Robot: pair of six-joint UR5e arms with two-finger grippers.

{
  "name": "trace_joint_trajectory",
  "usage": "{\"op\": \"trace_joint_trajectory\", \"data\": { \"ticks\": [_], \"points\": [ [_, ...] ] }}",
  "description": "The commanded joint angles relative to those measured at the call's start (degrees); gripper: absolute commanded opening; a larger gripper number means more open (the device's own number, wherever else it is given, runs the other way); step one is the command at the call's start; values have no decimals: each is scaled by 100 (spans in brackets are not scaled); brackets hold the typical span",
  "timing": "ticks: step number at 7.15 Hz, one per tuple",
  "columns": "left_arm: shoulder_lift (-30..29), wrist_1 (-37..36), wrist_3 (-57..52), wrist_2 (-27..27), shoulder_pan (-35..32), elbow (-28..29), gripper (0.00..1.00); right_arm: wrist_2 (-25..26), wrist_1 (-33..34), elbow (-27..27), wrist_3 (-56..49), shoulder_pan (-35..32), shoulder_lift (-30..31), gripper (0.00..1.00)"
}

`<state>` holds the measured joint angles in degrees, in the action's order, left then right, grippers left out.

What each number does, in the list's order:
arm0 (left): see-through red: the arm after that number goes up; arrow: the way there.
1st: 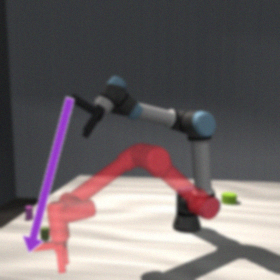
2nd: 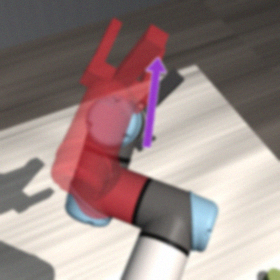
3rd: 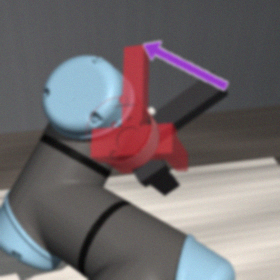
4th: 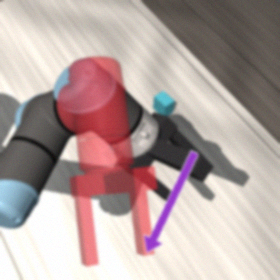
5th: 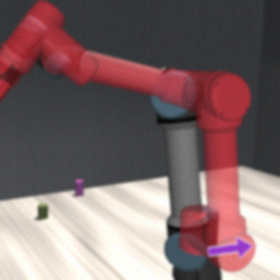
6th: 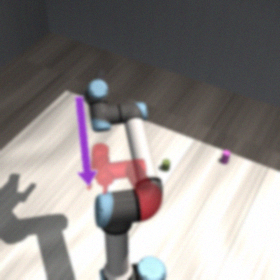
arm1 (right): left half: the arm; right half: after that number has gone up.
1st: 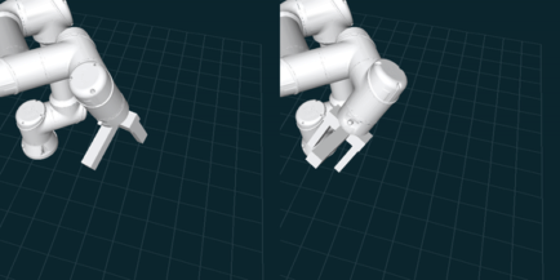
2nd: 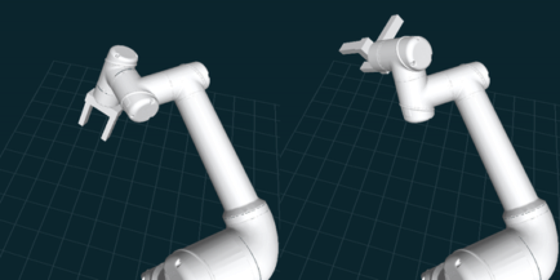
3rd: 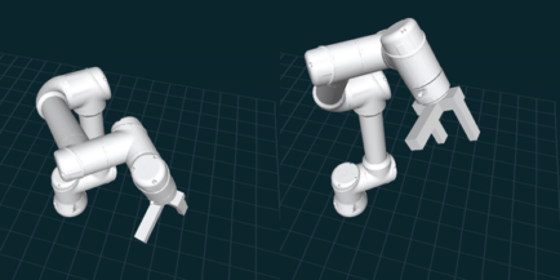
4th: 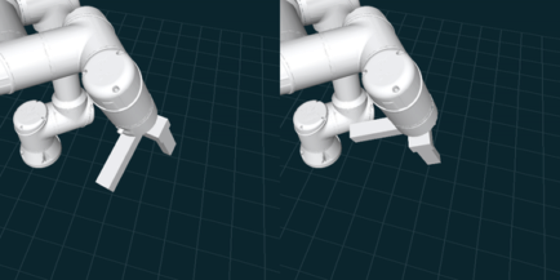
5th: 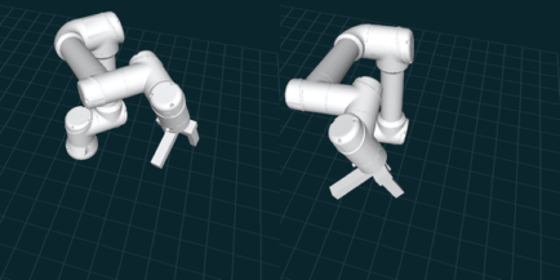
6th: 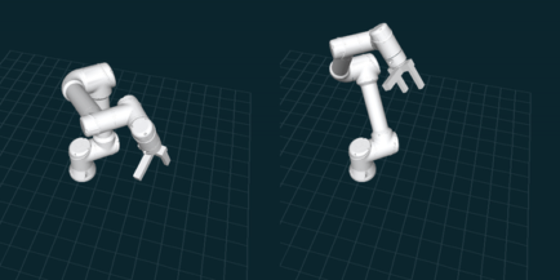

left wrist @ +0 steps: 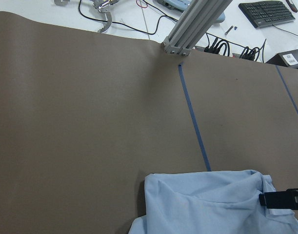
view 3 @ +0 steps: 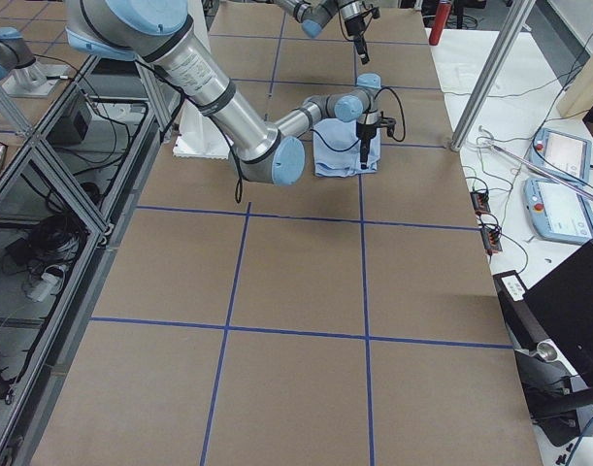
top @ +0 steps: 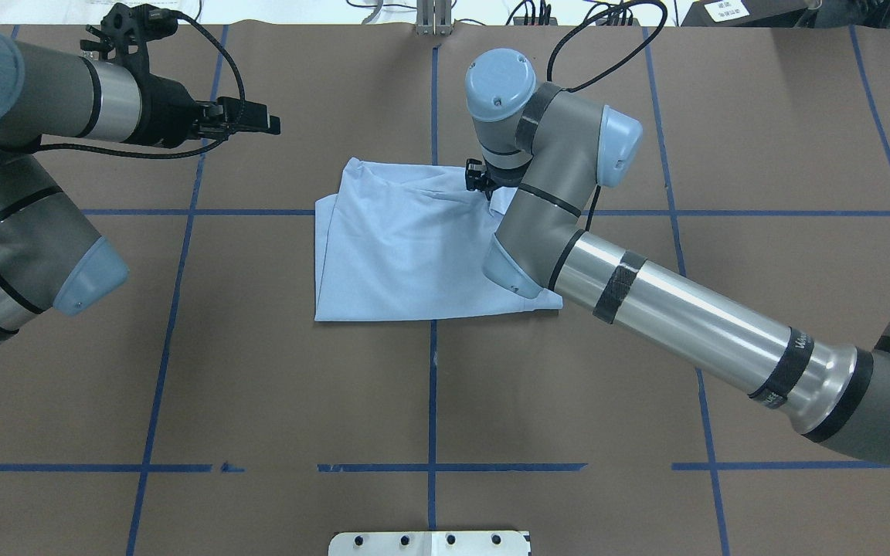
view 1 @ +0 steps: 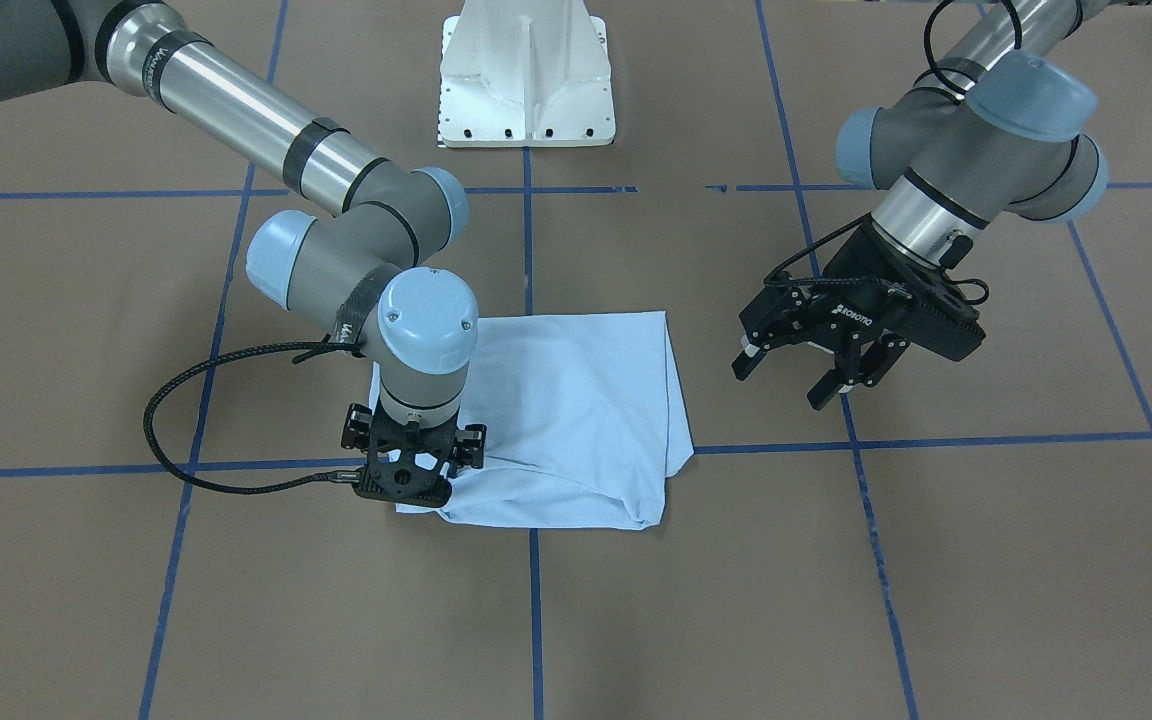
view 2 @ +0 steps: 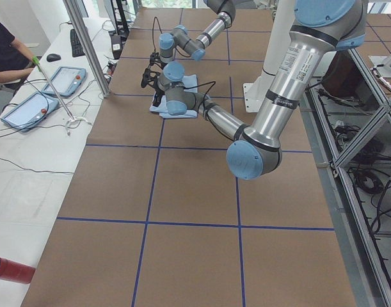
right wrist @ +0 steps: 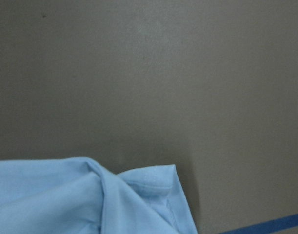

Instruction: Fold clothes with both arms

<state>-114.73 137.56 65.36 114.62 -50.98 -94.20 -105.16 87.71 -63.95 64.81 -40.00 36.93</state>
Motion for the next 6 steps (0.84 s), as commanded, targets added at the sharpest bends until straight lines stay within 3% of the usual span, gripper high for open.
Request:
{"op": "trace_joint_trajectory", "data": {
  "ticks": [1,6],
  "points": [
    [4,-19,195,-1,9,-133,100,4,26,5,-248,-166,146,100],
    [4,-37,275,156,36,-90,100,-4,27,-21,-654,-430,236,100]
  ]
}}
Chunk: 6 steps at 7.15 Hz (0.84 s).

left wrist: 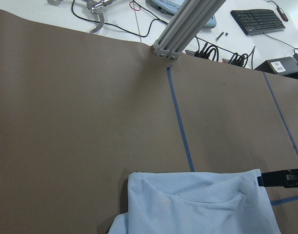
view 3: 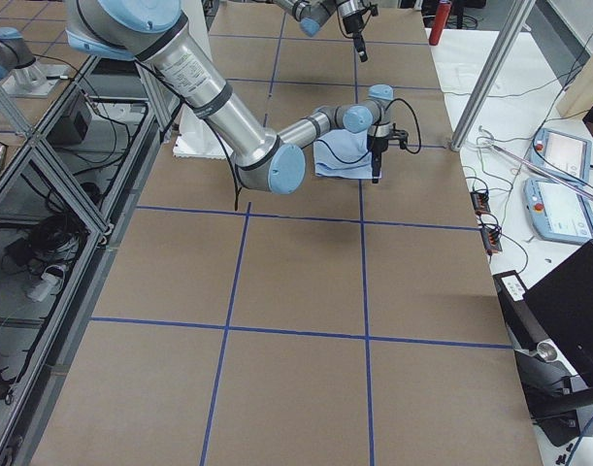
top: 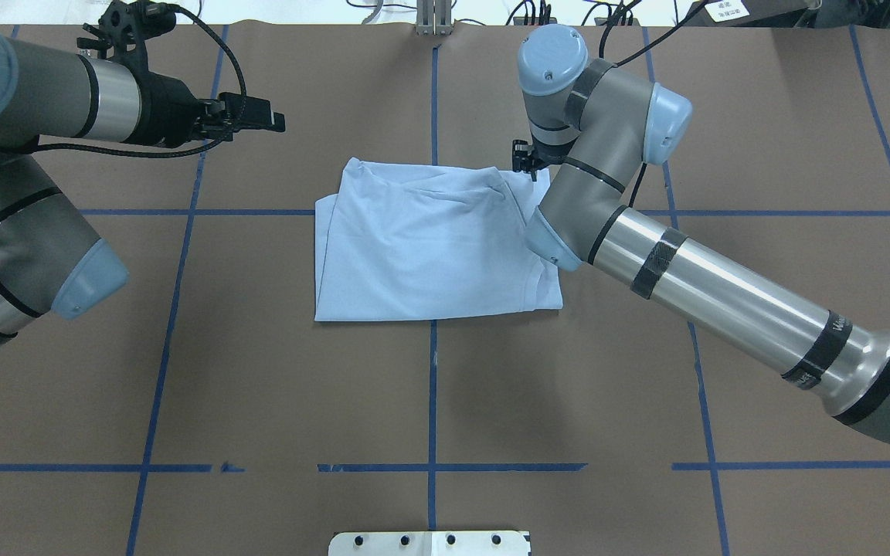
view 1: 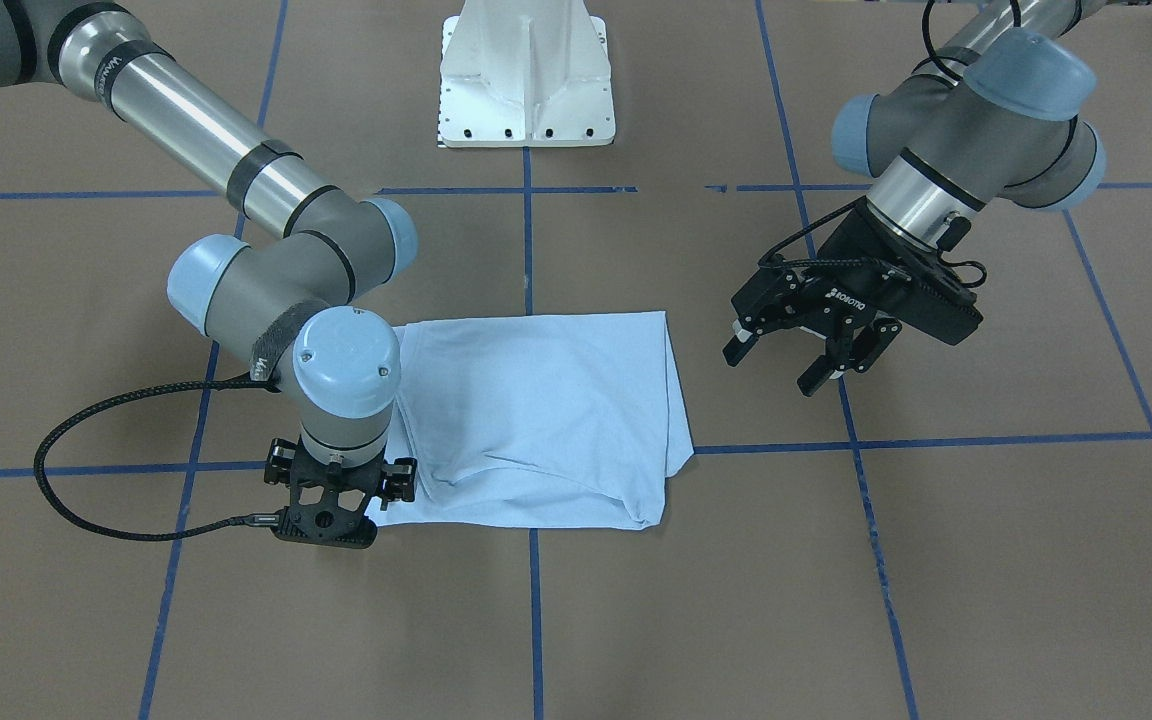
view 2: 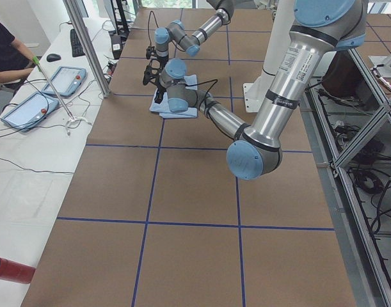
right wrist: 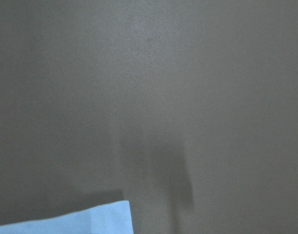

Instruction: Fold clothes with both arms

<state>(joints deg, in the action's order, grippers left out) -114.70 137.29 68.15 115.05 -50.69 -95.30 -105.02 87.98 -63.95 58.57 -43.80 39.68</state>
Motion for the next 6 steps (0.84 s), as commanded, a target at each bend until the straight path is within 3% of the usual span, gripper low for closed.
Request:
{"op": "trace_joint_trajectory", "data": {
  "ticks": [1,3,4,6],
  "points": [
    [9,-27,-21,515,-29,20,100,-140,18,-213,-30,-215,-22,100],
    [342,-263,-639,632,-387,-24,100,-475,586,-1456,-649,-907,651,100],
    [491,-795,-1724,633,-685,-41,100,-563,876,-2167,-1341,-1259,1160,100],
    [571,-1972,-3544,589,-1815,-16,100,-1237,897,-2884,-2494,-2233,2162,100]
  ]
}}
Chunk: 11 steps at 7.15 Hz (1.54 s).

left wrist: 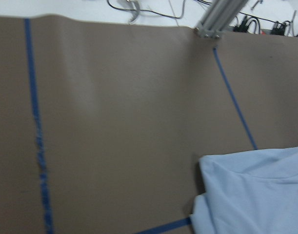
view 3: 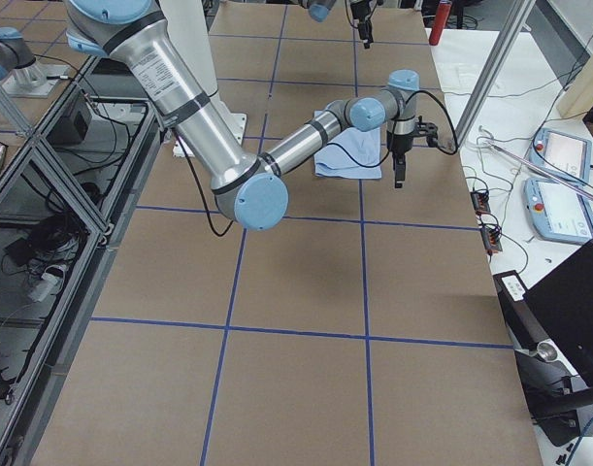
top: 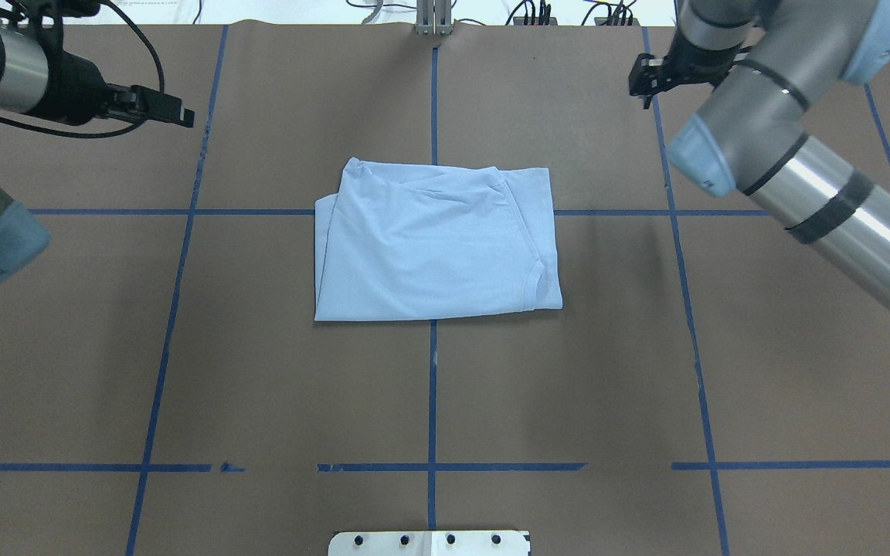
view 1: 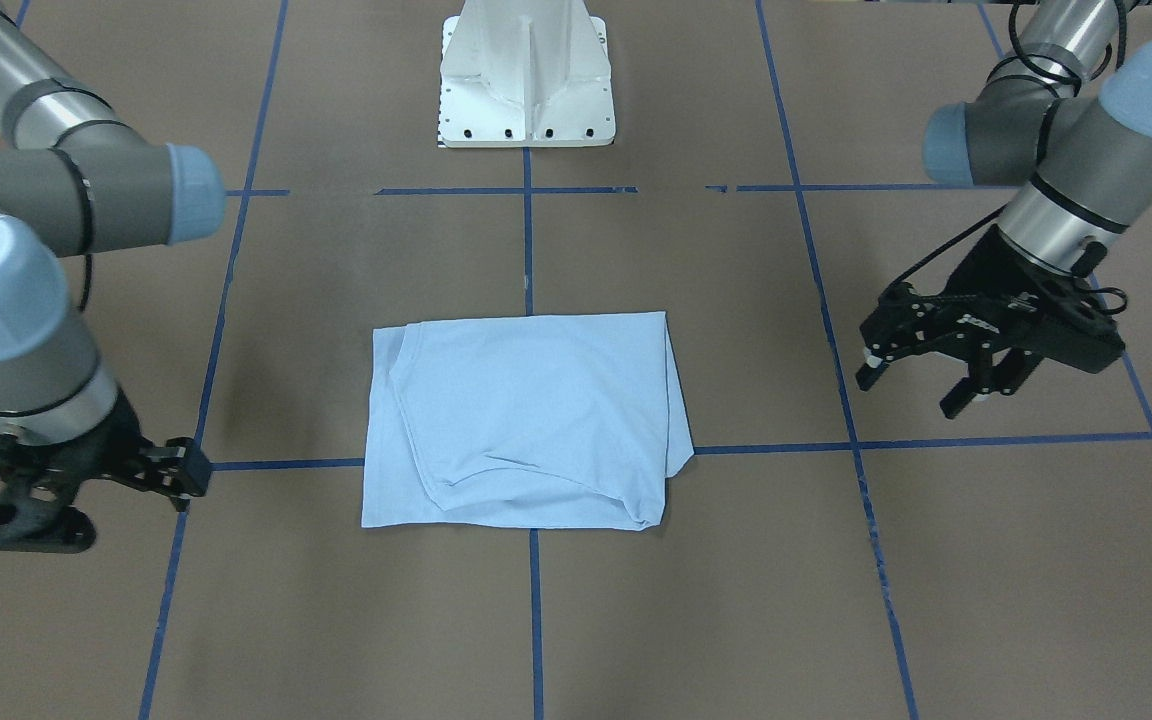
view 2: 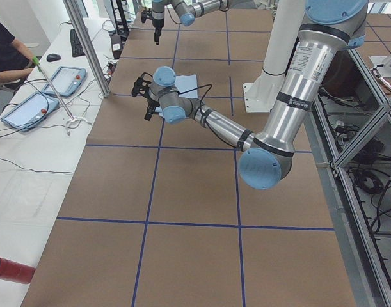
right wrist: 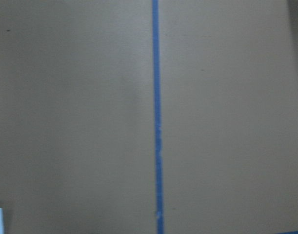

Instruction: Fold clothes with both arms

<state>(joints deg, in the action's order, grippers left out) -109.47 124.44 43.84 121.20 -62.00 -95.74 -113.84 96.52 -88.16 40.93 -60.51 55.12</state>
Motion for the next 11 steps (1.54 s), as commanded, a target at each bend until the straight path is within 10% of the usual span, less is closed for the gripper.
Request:
{"op": "trace_joint_trajectory", "data": {
  "ticks": [1,6,8,11],
  "points": [
    [40,-1285,-2219,-52,-1213,90,100,-575,68,-491,-1354,-941,866,100],
    [1085,-1747,-6548,44,-2815,337,100,-1658,164,-1230,-4761,-2971,3185,100],
    [1716,-1748,-6503,995,-2862,310,100,-1667,665,-1300,-5858,-3343,3687,100],
    [2007,-1678,-6405,1011,-2853,607,100,-2027,526,-960,-5780,-3336,4118,100]
  ]
}}
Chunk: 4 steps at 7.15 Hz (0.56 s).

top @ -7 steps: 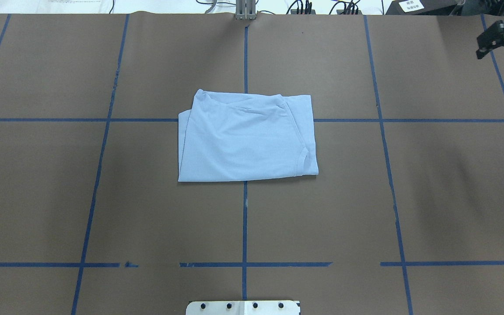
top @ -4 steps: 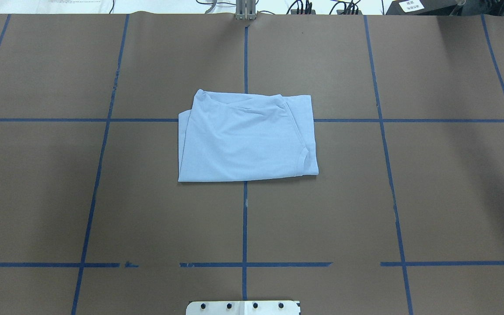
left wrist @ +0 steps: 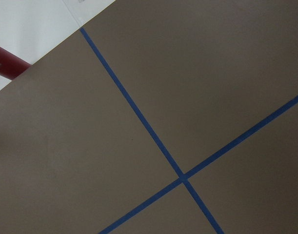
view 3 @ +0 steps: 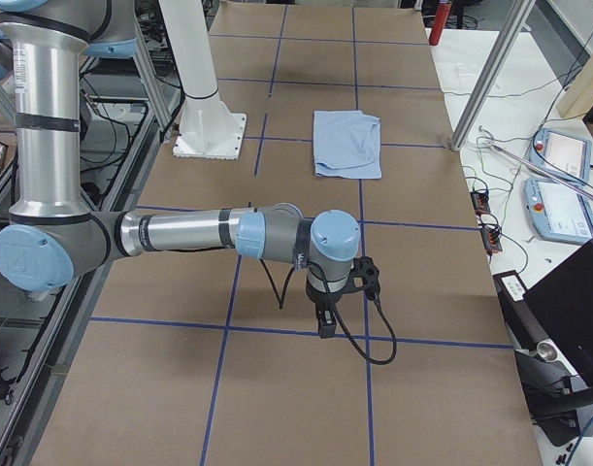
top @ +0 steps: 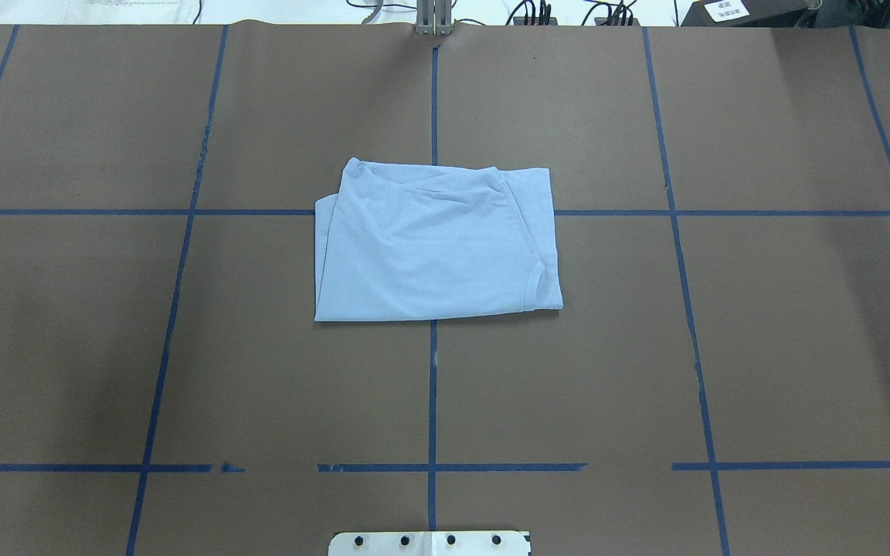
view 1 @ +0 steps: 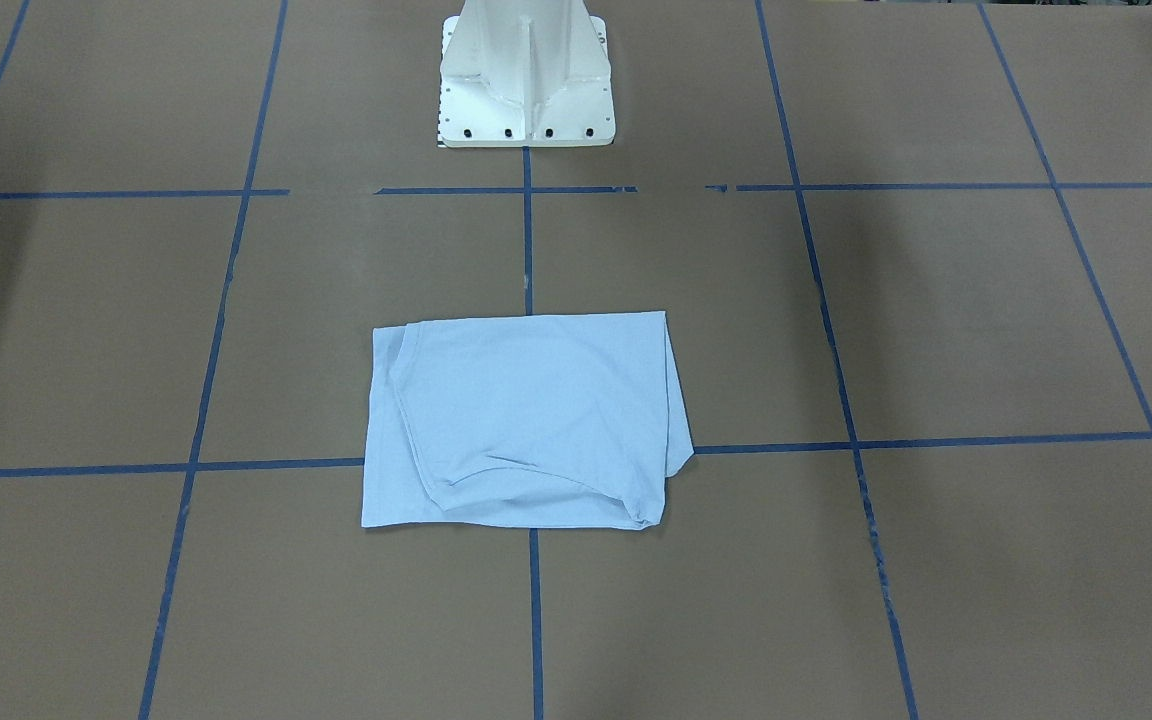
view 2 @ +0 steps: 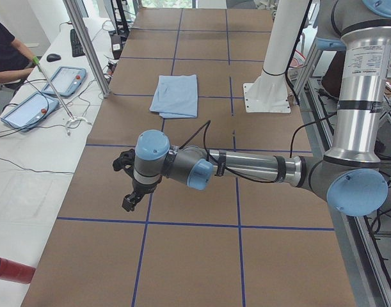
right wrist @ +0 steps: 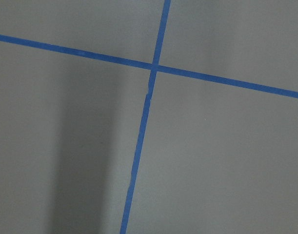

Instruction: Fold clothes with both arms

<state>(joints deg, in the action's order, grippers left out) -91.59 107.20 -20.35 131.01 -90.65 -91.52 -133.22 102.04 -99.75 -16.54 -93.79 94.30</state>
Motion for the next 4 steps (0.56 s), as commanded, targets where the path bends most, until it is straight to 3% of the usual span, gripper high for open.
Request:
{"op": "trace_joint_trajectory", "data": {
  "ticks": [1,2,4],
  "points": [
    [273,29,179,-197,4,152,100,-160,-78,246,28,-7,281,100],
    [300,-6,667,-712,4,100,100,-161,-87,568,37,-7,317,100],
    [318,-42,1186,-648,47,108,100,-143,-551,773,316,-16,317,100]
  ]
}}
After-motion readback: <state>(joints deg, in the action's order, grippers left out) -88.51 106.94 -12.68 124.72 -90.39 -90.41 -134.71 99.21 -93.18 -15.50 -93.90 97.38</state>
